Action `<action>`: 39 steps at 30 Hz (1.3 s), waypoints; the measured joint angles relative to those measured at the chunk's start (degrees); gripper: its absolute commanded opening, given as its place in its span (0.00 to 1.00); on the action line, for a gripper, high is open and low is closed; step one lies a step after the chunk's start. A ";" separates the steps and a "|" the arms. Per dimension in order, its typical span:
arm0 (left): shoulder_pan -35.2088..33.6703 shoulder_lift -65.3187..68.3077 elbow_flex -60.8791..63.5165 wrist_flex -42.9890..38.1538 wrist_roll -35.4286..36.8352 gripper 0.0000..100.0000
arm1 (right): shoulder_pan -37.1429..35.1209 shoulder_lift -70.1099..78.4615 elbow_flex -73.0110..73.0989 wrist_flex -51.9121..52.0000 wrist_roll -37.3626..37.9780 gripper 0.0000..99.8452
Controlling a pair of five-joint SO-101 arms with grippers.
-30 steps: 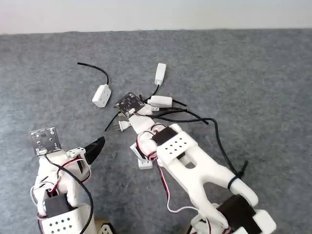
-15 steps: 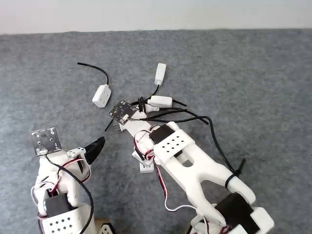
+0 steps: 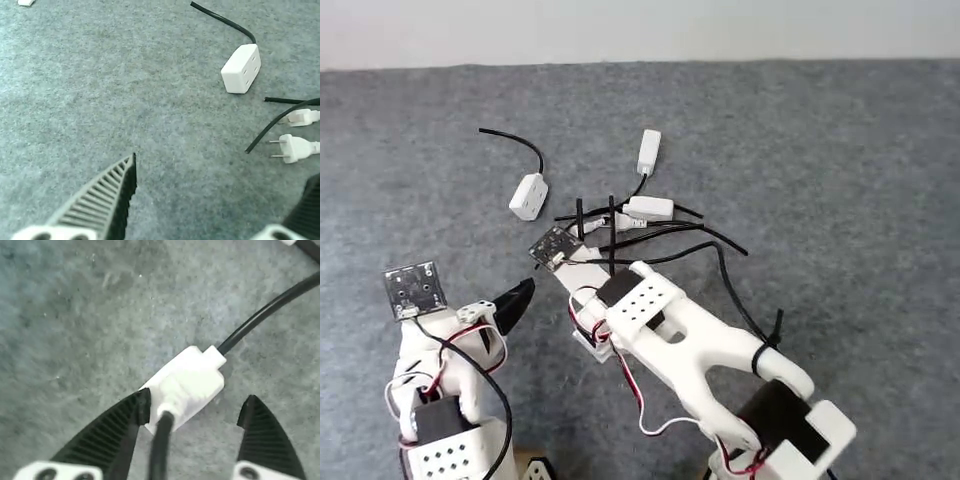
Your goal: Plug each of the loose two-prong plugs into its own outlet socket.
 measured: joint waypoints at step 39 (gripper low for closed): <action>-0.18 0.00 0.00 -0.18 -2.73 0.47 | 27.52 -19.60 0.70 8.35 -2.20 0.01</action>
